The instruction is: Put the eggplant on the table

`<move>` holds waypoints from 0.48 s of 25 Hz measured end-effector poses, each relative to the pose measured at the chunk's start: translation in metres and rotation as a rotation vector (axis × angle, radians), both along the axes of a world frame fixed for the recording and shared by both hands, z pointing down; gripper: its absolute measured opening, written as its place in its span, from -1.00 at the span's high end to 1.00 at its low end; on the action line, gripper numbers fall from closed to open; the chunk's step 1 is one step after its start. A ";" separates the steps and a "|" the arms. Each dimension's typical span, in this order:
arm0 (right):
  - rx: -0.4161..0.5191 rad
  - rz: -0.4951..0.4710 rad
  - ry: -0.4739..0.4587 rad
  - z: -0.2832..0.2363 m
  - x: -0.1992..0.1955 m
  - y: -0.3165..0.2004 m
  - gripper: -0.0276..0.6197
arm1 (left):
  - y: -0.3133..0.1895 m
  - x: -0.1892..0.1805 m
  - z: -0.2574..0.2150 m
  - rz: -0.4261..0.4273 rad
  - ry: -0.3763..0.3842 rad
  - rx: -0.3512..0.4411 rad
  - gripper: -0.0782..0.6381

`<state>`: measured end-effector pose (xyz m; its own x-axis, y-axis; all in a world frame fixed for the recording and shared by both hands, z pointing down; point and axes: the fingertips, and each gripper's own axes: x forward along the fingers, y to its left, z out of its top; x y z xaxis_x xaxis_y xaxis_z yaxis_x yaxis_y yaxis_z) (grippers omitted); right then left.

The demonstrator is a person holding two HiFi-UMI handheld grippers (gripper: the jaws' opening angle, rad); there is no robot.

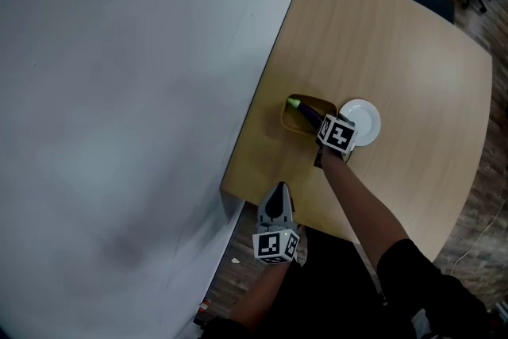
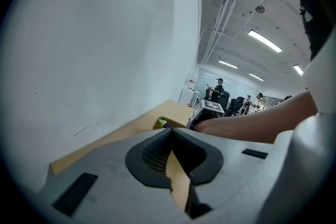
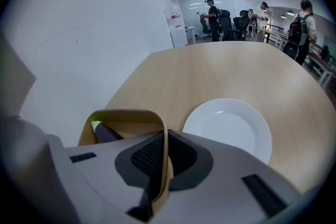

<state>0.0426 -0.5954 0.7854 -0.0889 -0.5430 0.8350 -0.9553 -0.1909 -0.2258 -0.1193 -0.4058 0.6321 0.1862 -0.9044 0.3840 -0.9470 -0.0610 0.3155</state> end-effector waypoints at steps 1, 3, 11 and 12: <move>-0.003 0.013 -0.001 0.002 0.002 0.000 0.72 | 0.002 0.000 0.002 0.000 0.002 -0.003 0.74; -0.002 0.039 0.004 0.006 0.005 -0.001 0.72 | 0.008 0.002 0.010 0.008 0.005 -0.010 0.74; 0.003 0.089 -0.017 0.020 0.010 0.001 0.64 | 0.036 0.005 0.013 0.037 0.000 -0.015 0.74; 0.013 0.093 -0.032 0.019 0.009 0.001 0.57 | 0.038 0.005 0.014 0.039 -0.002 -0.020 0.74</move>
